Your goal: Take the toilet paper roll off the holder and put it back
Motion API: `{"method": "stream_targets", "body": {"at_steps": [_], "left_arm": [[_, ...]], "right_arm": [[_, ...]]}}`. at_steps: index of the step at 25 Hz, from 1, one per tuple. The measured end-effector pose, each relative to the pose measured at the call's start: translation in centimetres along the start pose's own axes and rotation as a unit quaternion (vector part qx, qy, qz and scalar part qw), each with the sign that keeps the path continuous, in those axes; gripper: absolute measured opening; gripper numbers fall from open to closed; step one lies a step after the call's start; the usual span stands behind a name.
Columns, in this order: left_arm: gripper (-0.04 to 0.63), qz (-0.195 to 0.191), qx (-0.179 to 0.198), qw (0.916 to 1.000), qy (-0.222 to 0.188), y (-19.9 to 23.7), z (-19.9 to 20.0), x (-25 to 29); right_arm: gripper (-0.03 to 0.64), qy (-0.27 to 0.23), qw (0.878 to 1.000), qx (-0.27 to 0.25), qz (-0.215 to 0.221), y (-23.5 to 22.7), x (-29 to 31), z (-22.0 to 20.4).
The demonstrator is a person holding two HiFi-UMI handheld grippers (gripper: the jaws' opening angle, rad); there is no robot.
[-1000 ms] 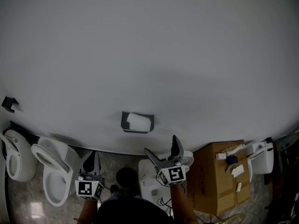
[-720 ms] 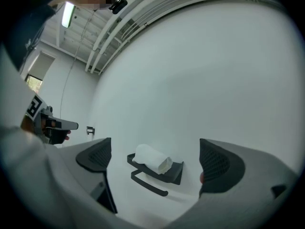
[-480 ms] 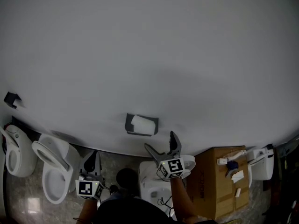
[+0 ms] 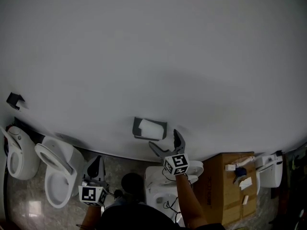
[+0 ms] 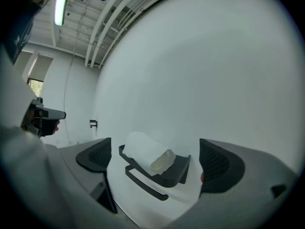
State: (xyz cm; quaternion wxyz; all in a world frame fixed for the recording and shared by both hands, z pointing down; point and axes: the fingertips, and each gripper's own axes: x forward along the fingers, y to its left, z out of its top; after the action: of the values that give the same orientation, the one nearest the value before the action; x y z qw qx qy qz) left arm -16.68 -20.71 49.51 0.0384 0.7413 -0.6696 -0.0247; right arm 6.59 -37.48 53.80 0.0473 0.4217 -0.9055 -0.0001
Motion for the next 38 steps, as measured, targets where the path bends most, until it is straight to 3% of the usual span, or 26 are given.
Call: {"method": "stream_targets", "body": {"at_steps": [9, 13, 19, 34, 38], "left_arm": [[0.003, 0.012, 0.006, 0.9997, -0.018, 1.8, -1.4, -0.8], [0.003, 0.035, -0.004, 0.9994, -0.008, 2.1, 0.6, -0.8], [0.003, 0.021, -0.007, 0.9997, -0.011, 2.6, -1.2, -1.1], [0.003, 0.025, -0.009, 0.9996, -0.011, 3.0, -1.0, -0.5], [0.003, 0.021, -0.009, 0.9996, -0.017, 3.2, -1.2, -0.5]], "right_arm": [[0.549, 0.038, 0.999, -0.012, 0.016, 0.2, 2.6, -0.7], [0.543, 0.05, 0.998, -0.015, 0.016, 0.1, 3.5, -1.1], [0.469, 0.068, 0.997, -0.023, 0.016, 0.1, 4.1, -1.8], [0.291, 0.108, 0.992, -0.066, 0.025, 0.1, 4.9, -2.5], [0.285, 0.108, 0.991, -0.068, 0.024, 0.2, 4.8, -2.6]]}}
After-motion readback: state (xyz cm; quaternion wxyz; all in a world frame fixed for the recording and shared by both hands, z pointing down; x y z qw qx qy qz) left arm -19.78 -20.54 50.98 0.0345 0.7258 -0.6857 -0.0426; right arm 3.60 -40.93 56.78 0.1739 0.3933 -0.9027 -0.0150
